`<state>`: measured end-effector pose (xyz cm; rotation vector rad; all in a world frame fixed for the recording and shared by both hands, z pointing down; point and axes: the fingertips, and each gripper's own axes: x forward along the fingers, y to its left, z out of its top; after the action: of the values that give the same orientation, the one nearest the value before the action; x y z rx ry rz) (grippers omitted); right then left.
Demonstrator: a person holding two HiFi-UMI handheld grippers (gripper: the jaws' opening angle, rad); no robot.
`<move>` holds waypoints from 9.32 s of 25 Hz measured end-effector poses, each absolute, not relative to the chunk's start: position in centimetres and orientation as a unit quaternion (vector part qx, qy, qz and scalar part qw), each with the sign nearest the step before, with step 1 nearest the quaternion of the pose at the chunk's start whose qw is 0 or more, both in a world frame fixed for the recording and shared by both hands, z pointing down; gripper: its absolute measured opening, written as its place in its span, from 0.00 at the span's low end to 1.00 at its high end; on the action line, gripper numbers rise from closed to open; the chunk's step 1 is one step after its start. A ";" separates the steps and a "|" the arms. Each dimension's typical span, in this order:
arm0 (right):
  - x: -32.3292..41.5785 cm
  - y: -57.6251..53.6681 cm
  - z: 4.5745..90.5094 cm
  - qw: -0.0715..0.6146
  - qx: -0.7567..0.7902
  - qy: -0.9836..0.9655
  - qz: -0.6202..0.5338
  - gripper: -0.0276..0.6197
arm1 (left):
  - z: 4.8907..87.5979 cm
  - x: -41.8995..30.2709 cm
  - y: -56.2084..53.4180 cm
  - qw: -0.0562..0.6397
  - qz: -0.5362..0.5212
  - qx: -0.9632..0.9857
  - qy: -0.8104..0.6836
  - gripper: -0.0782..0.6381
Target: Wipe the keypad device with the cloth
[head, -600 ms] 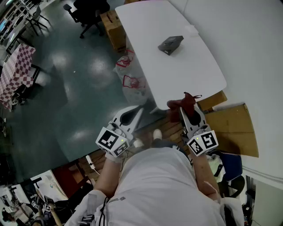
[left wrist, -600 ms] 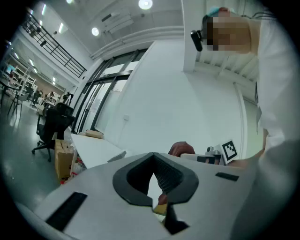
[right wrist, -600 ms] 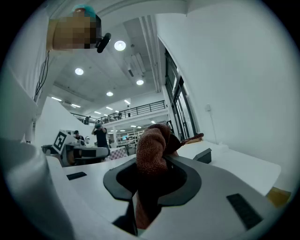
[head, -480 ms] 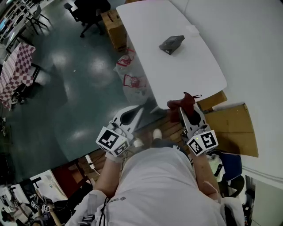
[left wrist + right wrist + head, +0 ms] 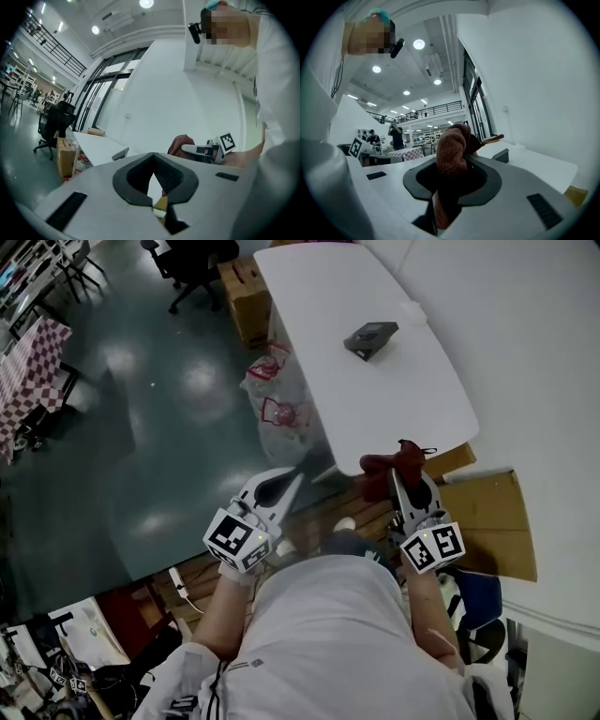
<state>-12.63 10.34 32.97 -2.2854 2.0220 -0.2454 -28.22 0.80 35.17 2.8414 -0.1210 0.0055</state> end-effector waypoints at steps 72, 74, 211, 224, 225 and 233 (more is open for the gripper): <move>26.2 -27.4 49.2 -0.252 -0.533 0.787 -0.181 0.20 | 51.6 17.0 -20.0 0.066 0.274 0.948 -0.145 0.43; 26.1 -27.7 49.9 -0.273 -0.524 0.786 -0.179 0.19 | 51.6 17.4 -20.1 0.065 0.274 0.949 -0.140 0.43; 13.3 -7.3 52.6 -0.389 -0.206 0.792 -0.422 0.18 | 51.8 12.2 -4.0 0.070 0.247 0.960 -0.113 0.43; 14.1 -10.5 56.4 -0.417 -0.215 0.764 -0.443 0.18 | 51.6 12.1 -3.9 0.073 0.243 0.961 -0.111 0.43; 14.2 -10.8 56.8 -0.419 -0.219 0.761 -0.443 0.18 | 51.6 12.1 -3.8 0.073 0.243 0.961 -0.111 0.43; 14.4 -13.0 59.2 -0.429 -0.245 0.753 -0.435 0.18 | 51.5 12.0 -3.6 0.074 0.240 0.962 -0.111 0.43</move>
<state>14.44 -13.01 59.21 -1.0935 3.3557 -1.9406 12.04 -3.57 51.52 2.8856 -0.3342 0.7197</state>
